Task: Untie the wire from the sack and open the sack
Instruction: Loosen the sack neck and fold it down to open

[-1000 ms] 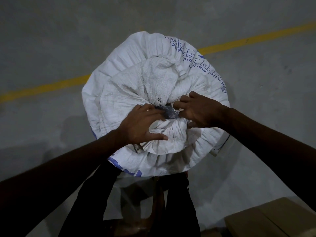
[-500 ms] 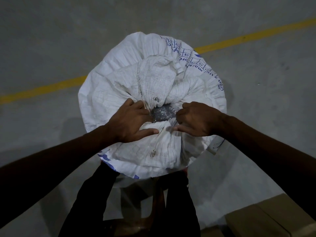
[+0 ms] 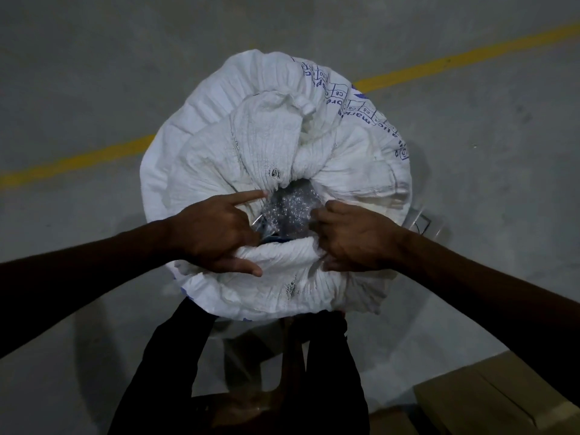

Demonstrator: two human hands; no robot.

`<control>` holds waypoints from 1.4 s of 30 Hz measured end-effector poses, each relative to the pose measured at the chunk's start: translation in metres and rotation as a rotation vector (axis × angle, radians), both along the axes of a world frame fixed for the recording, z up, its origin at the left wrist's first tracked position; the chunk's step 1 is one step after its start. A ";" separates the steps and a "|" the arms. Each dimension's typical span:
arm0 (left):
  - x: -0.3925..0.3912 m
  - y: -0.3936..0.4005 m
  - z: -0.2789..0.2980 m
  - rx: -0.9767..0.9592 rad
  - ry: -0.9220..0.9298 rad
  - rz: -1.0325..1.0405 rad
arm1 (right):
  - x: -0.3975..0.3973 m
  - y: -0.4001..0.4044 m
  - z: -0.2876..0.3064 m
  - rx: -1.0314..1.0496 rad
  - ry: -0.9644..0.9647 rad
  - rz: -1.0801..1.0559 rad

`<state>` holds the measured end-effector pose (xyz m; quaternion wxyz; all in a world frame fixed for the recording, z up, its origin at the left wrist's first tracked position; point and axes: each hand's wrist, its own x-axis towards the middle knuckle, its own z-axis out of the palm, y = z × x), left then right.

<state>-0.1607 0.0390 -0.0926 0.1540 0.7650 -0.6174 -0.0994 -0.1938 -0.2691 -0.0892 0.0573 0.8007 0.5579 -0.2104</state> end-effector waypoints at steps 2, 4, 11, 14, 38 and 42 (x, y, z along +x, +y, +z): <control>-0.001 0.000 0.003 0.014 0.013 -0.046 | 0.004 -0.001 0.000 0.000 0.101 0.049; -0.002 0.003 0.004 0.084 0.075 -0.029 | 0.008 -0.005 -0.002 0.014 0.204 0.052; -0.007 0.019 0.005 0.103 0.132 0.100 | -0.013 -0.019 0.010 0.206 0.400 -0.392; -0.014 0.026 0.003 0.170 0.224 0.170 | -0.025 -0.018 0.004 0.114 0.366 -0.298; -0.006 0.035 0.017 0.401 0.562 0.044 | -0.061 -0.014 0.027 0.153 0.569 -0.635; -0.027 0.052 0.021 0.504 0.588 0.208 | -0.072 -0.016 0.023 0.092 0.593 -0.608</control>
